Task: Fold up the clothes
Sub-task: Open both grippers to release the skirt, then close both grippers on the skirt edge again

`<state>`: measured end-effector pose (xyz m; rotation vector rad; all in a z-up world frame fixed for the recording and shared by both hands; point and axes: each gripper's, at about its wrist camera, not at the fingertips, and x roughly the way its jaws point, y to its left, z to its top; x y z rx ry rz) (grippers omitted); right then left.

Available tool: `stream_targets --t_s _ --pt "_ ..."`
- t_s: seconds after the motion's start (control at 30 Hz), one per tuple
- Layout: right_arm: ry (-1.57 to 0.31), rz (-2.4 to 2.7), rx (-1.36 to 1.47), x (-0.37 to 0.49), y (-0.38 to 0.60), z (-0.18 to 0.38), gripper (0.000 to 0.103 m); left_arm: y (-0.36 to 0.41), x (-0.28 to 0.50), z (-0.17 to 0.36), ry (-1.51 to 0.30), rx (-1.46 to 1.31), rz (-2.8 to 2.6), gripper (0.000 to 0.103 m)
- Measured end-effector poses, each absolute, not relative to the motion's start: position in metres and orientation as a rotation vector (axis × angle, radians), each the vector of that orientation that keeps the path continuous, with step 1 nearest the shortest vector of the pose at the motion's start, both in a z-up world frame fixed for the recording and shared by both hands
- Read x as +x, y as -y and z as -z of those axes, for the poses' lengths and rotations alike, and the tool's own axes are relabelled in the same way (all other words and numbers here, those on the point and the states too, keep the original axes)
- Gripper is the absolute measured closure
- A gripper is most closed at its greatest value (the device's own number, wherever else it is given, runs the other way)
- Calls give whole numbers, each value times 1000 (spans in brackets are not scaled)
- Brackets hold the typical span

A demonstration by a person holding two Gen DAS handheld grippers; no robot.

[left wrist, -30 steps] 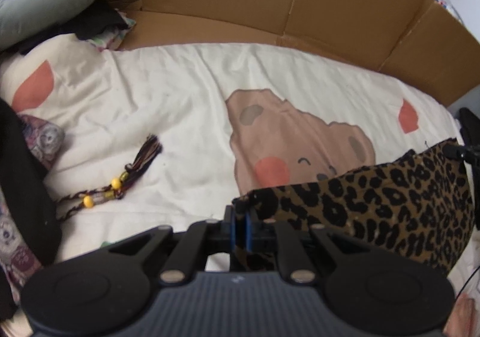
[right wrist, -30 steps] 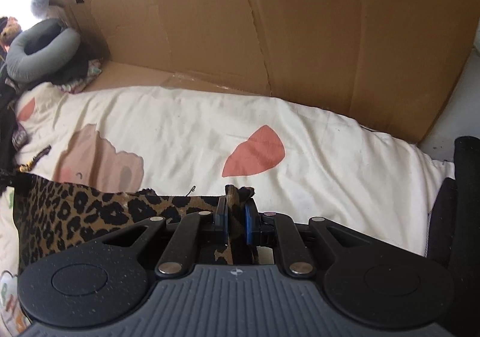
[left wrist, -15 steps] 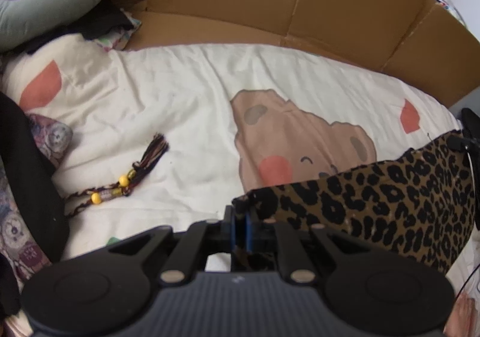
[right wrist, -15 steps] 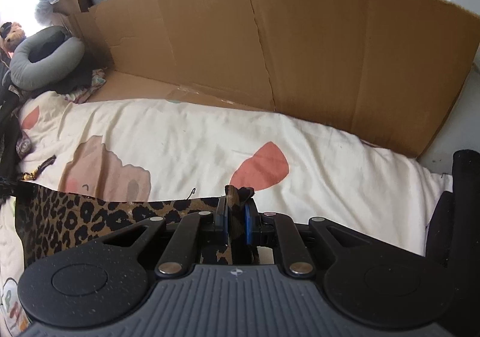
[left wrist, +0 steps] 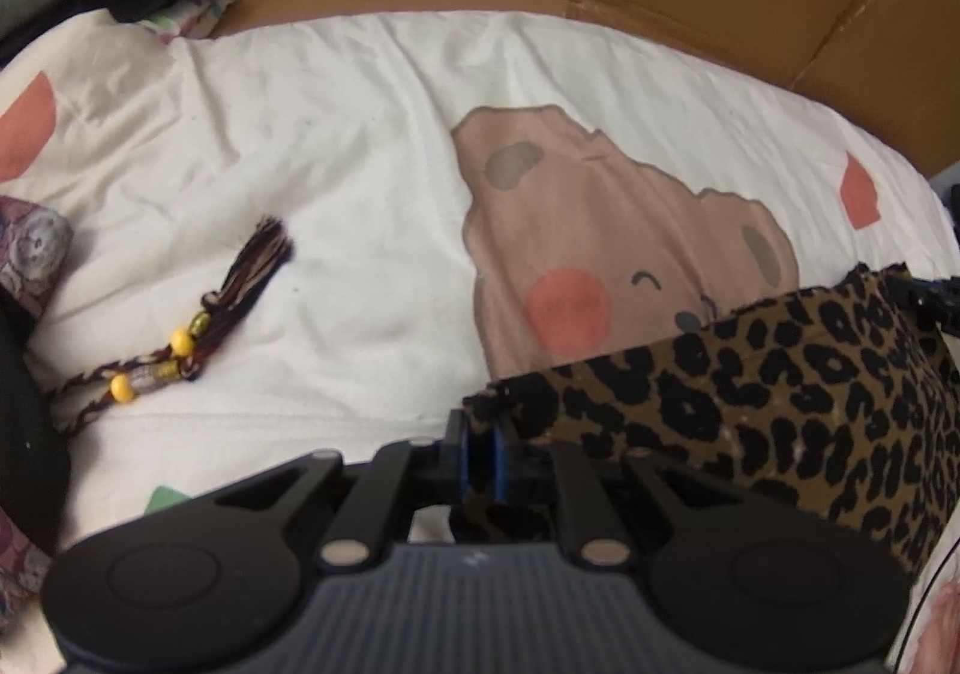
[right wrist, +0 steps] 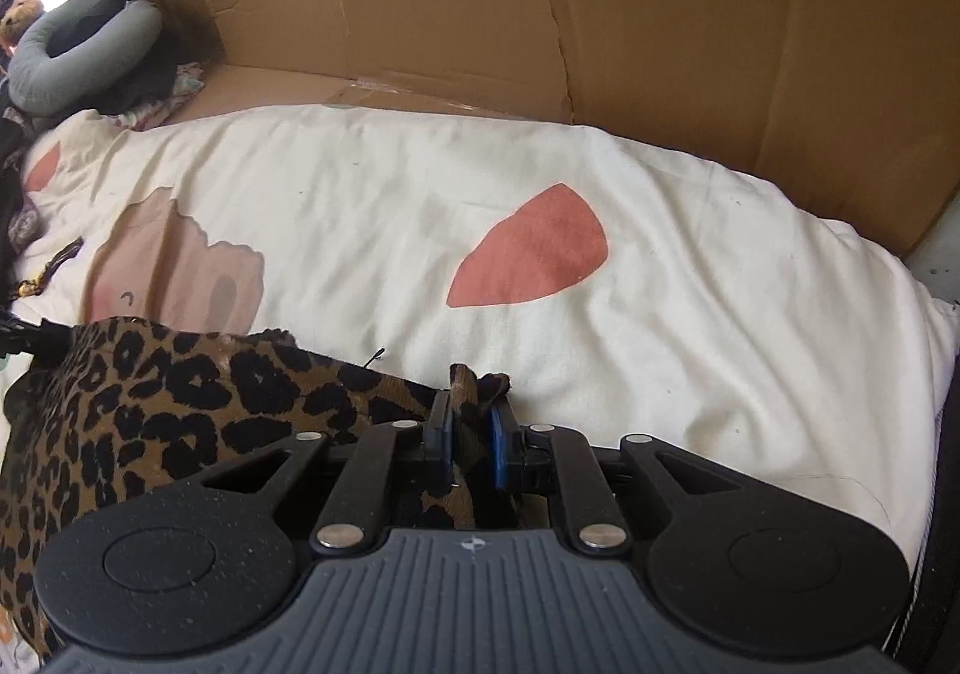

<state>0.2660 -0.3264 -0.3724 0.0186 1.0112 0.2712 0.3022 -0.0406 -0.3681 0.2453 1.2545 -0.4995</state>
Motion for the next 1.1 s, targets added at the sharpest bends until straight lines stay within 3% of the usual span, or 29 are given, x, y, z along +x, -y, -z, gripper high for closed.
stream_targets --t_s 0.1,0.13,0.43,0.57,1.1 --pt "-1017 -204 0 267 329 362 67 40 301 359 -1231 292 446 72" --pt "-1004 -177 -21 265 330 358 66 39 301 354 -1221 296 428 69" --pt "-881 -231 14 235 314 314 67 71 298 302 -1088 216 504 73" --pt "-871 -306 19 228 295 308 74 100 285 296 -1084 169 600 93" --pt "-921 -434 -35 229 247 340 81 154 249 336 -1123 230 779 95"
